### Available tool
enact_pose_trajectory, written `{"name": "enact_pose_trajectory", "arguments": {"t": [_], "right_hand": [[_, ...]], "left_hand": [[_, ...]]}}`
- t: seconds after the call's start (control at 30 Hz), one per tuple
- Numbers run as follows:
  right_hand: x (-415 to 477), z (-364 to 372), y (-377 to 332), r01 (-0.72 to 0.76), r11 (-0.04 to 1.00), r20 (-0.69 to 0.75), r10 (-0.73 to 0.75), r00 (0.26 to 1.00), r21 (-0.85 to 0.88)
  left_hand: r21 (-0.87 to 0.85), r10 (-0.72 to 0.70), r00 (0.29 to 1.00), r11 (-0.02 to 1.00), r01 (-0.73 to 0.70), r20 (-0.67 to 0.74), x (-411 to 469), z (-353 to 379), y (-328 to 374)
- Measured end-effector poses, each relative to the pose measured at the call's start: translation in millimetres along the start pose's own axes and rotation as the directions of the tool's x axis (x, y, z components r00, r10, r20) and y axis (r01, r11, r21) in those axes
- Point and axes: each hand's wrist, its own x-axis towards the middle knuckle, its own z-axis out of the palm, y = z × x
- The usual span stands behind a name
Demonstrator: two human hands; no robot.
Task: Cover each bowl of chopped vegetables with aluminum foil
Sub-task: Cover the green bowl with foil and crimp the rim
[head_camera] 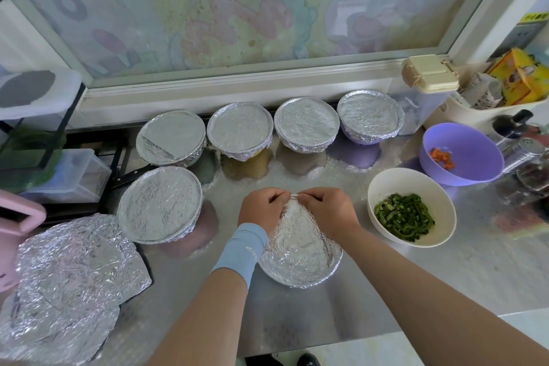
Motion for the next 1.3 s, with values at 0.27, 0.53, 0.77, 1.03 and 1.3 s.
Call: {"name": "enact_pose_trajectory", "arguments": {"t": [0.27,0.53,0.77,1.03,1.3], "right_hand": [[0.4,0.6,0.1,0.005,0.999,0.032,-0.006,0.999,0.041],[2.0,-1.2,0.2,0.021,0.998,0.052,-0.018,0.999,-0.062],[-4.9,-9.7,3.1,-0.034,0.990,-0.047,0.028,0.999,-0.136],[-1.5,-9.5,6.2,0.001,0.996,-0.012,-0.002,1.000,-0.094],[-5.2,-15.1,5.0,0.031,0.990,0.037,-0.026,0.999,-0.135]], "left_hand": [[0.060,0.014,1.000,0.998,-0.015,0.018,-1.2,3.0,0.7],[0.056,-0.029,0.999,0.998,0.027,0.040,-1.9,2.0,3.7],[0.004,-0.131,0.991,0.991,0.131,-0.022,-13.1,5.5,4.5],[0.001,-0.058,0.990,0.998,0.058,0.127,-8.5,3.0,16.1],[0.053,-0.039,0.996,0.998,0.036,0.076,-6.1,6.6,10.2]]}}
